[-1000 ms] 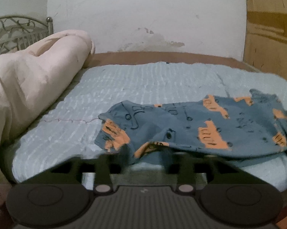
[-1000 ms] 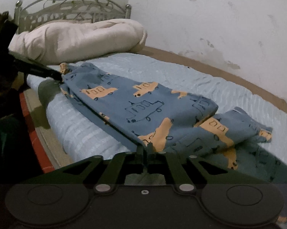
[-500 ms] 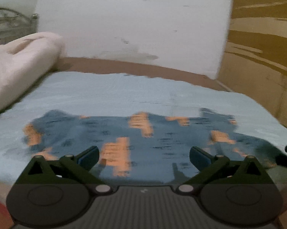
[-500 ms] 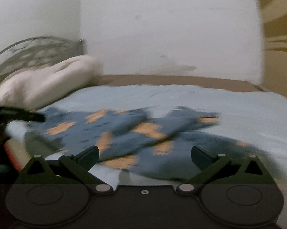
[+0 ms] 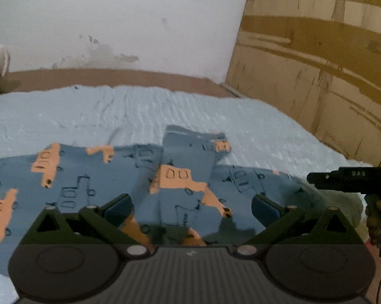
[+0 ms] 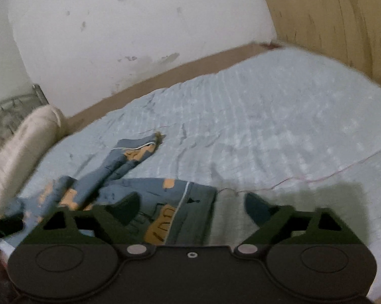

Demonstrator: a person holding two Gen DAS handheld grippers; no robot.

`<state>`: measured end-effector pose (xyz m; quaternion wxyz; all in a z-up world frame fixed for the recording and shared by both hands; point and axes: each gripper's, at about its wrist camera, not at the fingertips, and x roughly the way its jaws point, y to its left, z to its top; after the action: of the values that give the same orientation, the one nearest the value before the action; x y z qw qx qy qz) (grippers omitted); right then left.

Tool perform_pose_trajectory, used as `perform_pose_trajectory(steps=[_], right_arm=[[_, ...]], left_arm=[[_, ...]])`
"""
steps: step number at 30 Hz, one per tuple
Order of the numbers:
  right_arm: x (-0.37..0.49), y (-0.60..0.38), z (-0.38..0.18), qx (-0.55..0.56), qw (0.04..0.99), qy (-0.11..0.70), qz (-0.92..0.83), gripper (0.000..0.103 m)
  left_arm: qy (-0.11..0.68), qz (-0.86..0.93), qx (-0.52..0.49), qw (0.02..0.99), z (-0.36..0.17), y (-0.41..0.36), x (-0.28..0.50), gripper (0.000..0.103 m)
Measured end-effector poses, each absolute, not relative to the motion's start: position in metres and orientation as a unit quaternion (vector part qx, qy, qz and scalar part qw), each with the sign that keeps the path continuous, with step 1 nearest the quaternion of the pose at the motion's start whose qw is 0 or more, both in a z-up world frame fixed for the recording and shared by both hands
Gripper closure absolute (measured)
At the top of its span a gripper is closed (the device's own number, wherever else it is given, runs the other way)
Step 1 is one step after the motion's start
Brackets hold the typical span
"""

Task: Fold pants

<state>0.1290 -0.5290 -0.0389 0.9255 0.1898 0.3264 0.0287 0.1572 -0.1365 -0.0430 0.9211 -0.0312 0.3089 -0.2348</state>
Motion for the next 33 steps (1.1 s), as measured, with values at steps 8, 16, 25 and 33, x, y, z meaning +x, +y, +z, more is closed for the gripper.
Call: perform_pose_trajectory(steps=[8, 16, 25, 33], right_arm=[[0.136, -0.511, -0.061, 0.191, 0.912, 0.361, 0.029, 0.068], [0.145, -0.484, -0.03, 0.017, 0.947, 0.32, 0.02, 0.098], [0.184, -0.481, -0.057, -0.096, 0.929, 0.356, 0.015, 0.078], [0.207, -0.471, -0.019, -0.044, 0.948, 0.313, 0.042, 0.023]], left_arm=[[0.334, -0.225, -0.042, 0.915, -0.045, -0.136, 0.168, 0.009], [0.327, -0.215, -0.059, 0.918, -0.037, -0.126, 0.166, 0.009], [0.338, -0.209, -0.085, 0.914, -0.039, -0.111, 0.168, 0.009], [0.351, -0.233, -0.089, 0.903, -0.042, -0.119, 0.169, 0.01]])
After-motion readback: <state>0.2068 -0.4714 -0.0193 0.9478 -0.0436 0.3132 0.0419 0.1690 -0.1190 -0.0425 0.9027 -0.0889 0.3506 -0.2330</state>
